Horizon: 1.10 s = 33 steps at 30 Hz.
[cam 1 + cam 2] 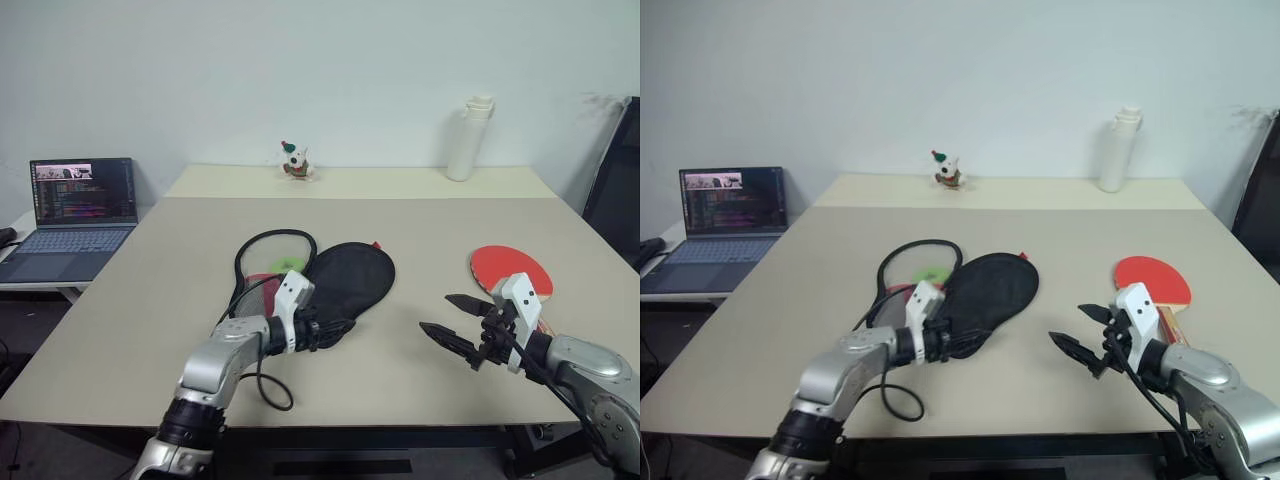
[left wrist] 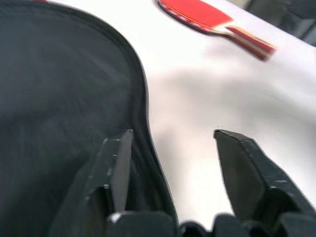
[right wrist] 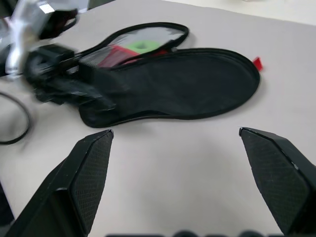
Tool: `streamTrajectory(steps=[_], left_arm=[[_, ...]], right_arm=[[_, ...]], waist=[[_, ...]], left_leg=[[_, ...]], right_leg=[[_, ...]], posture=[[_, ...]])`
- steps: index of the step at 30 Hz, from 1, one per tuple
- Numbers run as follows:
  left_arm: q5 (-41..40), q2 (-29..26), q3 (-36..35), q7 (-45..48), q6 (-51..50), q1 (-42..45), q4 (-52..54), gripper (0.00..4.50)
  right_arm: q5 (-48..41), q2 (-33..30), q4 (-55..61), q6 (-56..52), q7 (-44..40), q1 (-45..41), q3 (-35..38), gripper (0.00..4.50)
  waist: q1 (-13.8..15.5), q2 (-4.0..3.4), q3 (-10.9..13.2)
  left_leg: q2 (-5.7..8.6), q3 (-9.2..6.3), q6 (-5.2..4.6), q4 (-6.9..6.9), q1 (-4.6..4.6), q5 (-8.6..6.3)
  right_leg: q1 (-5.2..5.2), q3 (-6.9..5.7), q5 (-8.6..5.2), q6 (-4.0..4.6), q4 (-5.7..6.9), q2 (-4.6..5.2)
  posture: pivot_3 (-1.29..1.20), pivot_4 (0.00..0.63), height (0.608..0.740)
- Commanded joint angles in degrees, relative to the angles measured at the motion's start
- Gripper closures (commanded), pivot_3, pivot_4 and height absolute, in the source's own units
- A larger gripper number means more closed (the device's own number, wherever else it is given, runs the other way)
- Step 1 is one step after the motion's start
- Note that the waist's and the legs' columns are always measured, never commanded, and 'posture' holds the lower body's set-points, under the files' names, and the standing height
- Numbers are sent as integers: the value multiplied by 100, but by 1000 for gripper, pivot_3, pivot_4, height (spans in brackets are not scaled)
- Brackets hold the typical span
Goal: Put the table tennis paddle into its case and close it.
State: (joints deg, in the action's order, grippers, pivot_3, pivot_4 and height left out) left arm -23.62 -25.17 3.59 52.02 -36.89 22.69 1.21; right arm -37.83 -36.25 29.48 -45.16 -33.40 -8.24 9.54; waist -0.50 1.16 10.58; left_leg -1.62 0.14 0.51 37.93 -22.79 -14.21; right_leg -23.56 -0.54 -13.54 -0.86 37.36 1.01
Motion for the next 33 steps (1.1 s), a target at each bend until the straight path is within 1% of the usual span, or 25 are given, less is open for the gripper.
streamTrajectory(steps=[1,3,7,10,13,19,22,28,33], left_arm=[[-387,-571,-593,508,201,-101,383,1636],[-421,-790,-789,556,301,-104,258,1636],[-335,-1202,-1183,532,552,-12,-101,1636],[-340,-1375,-1251,540,590,39,-137,1636],[-392,-1495,-1250,612,584,-36,-46,1636],[-456,-1614,-1320,622,540,-82,4,1636],[-449,-1623,-1323,606,539,-82,11,1636],[-461,-1573,-1324,539,512,-80,80,1636],[-453,-1559,-1293,497,513,-81,105,1636]], right_arm=[[-390,152,220,-433,298,-242,45,0],[-430,284,194,-557,441,-379,-54,0],[-285,835,-153,-913,907,-840,-582,0],[11,1336,-631,-1008,1261,-1213,-1025,0],[306,1747,-1200,-1122,1603,-1491,-1273,0],[697,2281,-1886,-1258,1927,-1840,-1542,0],[842,2402,-2031,-1275,1914,-1911,-1615,0],[1139,3173,-2599,-1023,1885,-2309,-2017,0],[1461,3400,-2996,-730,1812,-2503,-2184,0]], waist=[[5,0,0],[21,0,0],[23,1,0],[20,1,-1],[22,1,-1],[23,2,0],[17,1,0],[-52,2,-1],[-111,3,-1]], left_leg=[[-2,-1,0,0,-1,0],[0,-4,0,2,-1,0],[3,-2,0,3,1,0],[2,-1,0,1,-5,0],[3,-1,0,-2,-8,0],[3,-1,0,-3,-14,0],[3,0,0,-2,-13,0],[-1,3,0,0,-12,1],[-1,-1,0,-2,-14,0]], right_leg=[[0,0,-1,3,1,-1],[0,-1,-3,6,6,-1],[1,-3,-3,5,6,2],[-5,-4,-3,4,2,2],[-9,-2,-2,4,2,3],[-19,-1,-1,4,4,6],[-28,3,-3,6,24,5],[-48,13,-5,9,52,2],[-52,12,-6,11,58,2]], posture=[[0,150,740],[0,150,740],[0,150,740],[0,150,740],[0,150,740],[0,150,740],[0,150,740],[0,150,740],[0,150,740]])
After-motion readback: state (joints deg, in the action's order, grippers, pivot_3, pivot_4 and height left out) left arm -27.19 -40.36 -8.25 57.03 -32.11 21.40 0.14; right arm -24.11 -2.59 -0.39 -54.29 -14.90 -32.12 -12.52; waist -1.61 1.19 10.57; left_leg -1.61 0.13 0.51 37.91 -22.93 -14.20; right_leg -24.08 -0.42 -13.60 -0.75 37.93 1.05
